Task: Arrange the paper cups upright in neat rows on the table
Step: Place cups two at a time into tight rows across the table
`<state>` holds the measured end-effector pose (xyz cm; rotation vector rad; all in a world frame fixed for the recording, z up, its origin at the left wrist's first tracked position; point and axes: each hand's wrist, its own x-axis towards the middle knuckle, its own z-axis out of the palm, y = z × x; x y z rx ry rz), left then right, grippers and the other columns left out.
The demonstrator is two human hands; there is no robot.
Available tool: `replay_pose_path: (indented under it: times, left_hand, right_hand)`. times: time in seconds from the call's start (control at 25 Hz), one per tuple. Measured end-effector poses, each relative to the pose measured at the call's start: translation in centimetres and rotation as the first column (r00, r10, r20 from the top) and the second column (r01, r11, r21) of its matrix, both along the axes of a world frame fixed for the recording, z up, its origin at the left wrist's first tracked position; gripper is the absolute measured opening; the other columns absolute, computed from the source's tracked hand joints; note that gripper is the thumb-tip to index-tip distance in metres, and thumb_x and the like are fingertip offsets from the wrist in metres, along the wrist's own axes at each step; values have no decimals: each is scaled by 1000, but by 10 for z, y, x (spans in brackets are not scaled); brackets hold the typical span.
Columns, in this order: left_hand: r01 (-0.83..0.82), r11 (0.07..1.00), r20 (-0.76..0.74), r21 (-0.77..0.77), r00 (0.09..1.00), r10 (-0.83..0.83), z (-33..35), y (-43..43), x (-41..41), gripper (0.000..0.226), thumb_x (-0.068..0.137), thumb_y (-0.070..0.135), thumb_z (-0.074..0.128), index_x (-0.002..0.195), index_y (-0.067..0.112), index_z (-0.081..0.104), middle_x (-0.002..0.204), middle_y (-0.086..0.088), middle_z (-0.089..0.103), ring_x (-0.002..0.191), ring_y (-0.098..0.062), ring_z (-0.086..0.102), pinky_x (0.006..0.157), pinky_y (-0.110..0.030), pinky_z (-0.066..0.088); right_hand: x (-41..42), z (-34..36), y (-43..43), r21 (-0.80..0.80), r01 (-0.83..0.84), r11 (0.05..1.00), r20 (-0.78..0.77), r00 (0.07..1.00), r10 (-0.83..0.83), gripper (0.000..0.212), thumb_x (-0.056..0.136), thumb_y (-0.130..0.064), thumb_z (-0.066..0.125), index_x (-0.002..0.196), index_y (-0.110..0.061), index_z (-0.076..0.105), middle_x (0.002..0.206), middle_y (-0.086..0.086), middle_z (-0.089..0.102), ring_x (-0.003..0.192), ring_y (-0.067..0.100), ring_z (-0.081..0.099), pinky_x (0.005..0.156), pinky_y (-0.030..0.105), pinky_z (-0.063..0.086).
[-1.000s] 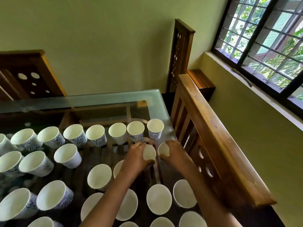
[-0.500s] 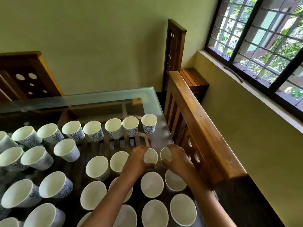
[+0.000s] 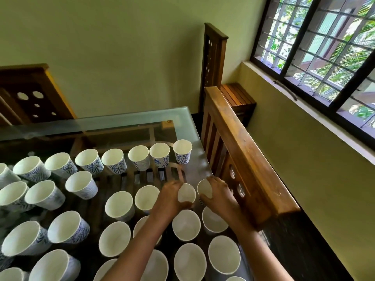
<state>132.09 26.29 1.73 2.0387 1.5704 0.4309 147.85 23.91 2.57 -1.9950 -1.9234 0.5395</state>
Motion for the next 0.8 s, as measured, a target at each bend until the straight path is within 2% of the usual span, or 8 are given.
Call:
replay_pose_path:
  times: [0.56, 0.68, 0.8]
  left_hand:
    - [-33, 999, 32, 25, 999, 33, -2, 5, -2, 70, 69, 31, 79, 130, 12, 50, 135, -5, 50, 122, -21, 46, 98, -26, 33]
    - [-56, 997, 49, 56, 997, 54, 0, 1, -13, 69, 67, 30, 80, 128, 13, 52, 135, -5, 51, 123, -21, 46, 99, -25, 32]
    - [-149, 986, 62, 78, 988, 144, -1, -8, -38, 65, 73, 25, 77, 131, 12, 51, 137, -5, 49, 127, -21, 44, 105, -30, 33]
  right_hand:
    - [1, -1, 2, 34, -13, 999, -7, 1000, 14, 58, 88, -31, 61, 139, -13, 40, 144, 2, 40, 131, 16, 38, 102, 24, 33]
    - [-2, -2, 2, 45, -43, 998, -27, 999, 45, 57, 88, -31, 61, 137, -11, 41, 143, 4, 41, 131, 18, 38, 104, 23, 30]
    - [-14, -1, 5, 22, -130, 991, -48, 990, 130, 58, 88, -31, 60, 138, -9, 39, 145, 6, 38, 134, 19, 34, 107, 21, 21]
